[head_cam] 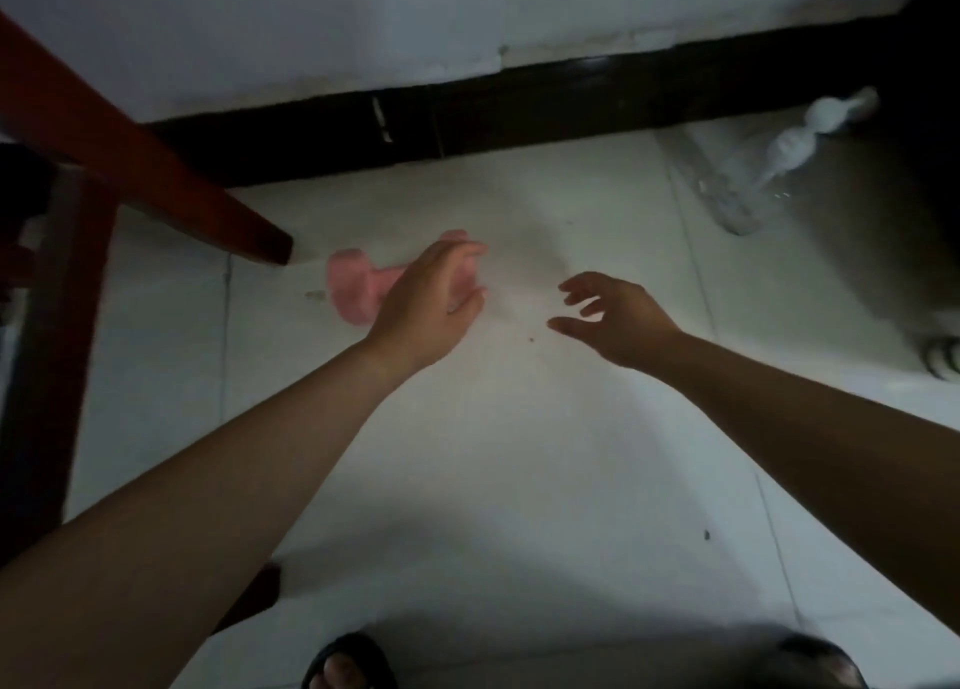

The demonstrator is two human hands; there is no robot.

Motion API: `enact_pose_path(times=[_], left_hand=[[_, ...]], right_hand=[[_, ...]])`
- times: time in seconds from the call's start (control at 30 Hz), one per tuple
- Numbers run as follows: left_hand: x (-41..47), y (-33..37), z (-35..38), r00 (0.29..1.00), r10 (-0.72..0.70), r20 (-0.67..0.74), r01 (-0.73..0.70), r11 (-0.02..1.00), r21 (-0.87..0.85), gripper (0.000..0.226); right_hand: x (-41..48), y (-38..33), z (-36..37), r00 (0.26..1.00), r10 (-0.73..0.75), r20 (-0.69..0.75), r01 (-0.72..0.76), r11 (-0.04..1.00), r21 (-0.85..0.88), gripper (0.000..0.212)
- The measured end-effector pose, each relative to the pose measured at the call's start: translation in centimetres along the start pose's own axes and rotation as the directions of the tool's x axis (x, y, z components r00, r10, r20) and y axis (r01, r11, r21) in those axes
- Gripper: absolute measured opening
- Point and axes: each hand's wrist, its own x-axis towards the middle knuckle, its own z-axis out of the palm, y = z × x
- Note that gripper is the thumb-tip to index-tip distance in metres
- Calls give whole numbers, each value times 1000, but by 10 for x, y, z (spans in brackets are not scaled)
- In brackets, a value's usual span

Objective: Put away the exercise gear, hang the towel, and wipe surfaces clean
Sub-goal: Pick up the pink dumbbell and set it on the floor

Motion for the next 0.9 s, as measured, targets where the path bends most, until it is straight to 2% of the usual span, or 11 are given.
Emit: enact_pose_path(times=[0.13, 0.27, 0.4, 0.5, 0.57, 0.63, 0.73, 0.9], left_hand=[[-5, 22, 39, 988, 111, 111, -108, 994, -33, 38], [-17, 41, 86, 954, 140, 266, -124, 990, -73, 42], [-12, 72, 124, 808, 292, 511, -335, 942, -8, 43], [-10, 103, 141, 789, 295, 539, -322, 946, -47, 40], [-13, 120, 147, 750, 324, 577, -371, 928, -40, 40], [-17, 127, 152, 746, 331, 578, -381, 924, -38, 39], [-26, 129, 156, 762, 309, 569, -356, 934, -30, 39], [-29, 153, 145, 715, 296, 634, -453, 886, 97, 41]], right_hand=[[-48, 34, -2, 985, 173, 13, -173, 982, 80, 32], [-101, 59, 2, 947, 319, -35, -315, 944, 100, 33], [-160, 69, -8, 902, 423, -83, -416, 905, 88, 40], [-199, 77, -26, 883, 460, -97, -460, 888, 15, 45], [-219, 84, -36, 870, 483, -97, -488, 873, -27, 48], [-233, 94, -42, 869, 489, -72, -493, 866, -81, 50], [-253, 110, -47, 879, 477, 15, -466, 864, -189, 50], [-289, 137, -67, 895, 437, 92, -399, 876, -272, 51]])
